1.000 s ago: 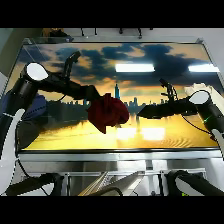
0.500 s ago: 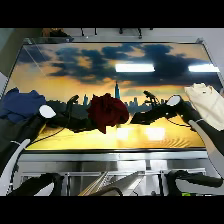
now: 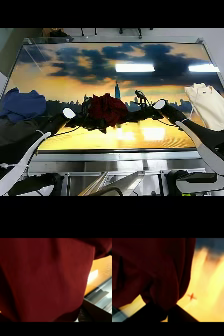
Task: Fold the shirts.
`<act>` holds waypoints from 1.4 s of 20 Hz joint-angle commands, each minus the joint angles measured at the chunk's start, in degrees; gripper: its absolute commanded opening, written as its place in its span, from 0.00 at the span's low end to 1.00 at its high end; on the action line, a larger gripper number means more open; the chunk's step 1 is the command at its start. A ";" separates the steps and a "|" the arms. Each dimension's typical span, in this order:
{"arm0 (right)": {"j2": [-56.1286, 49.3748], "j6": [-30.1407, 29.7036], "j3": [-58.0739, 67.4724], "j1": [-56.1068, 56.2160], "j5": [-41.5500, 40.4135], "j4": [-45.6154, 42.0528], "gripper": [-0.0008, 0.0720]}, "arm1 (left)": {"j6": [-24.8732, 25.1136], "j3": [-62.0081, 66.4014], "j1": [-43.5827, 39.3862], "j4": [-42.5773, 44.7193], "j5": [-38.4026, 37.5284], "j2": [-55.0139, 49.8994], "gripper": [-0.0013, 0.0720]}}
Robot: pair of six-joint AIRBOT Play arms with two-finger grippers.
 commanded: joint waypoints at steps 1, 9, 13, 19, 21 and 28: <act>-0.15 -1.03 0.00 0.26 -3.08 0.68 0.04 | 0.24 2.95 -0.31 0.17 1.01 -3.61 0.83; 2.16 -2.51 0.52 -0.98 1.97 -1.16 0.03 | 1.84 3.69 0.04 0.13 -0.83 1.16 0.03; 11.10 -3.34 10.75 -8.20 15.91 -2.10 0.03 | 0.94 10.88 4.83 0.04 -12.68 14.49 0.03; 24.15 -5.73 46.18 -10.67 27.12 -4.66 0.03 | -1.09 35.08 9.73 0.17 -16.90 34.27 0.03; 24.87 -4.81 57.22 -10.67 27.30 -9.42 0.03 | -1.42 40.72 11.69 0.26 -17.27 37.99 0.03; 15.69 -4.85 63.95 -10.64 28.52 -17.33 0.03 | -4.39 34.88 22.53 5.99 -25.31 38.95 0.04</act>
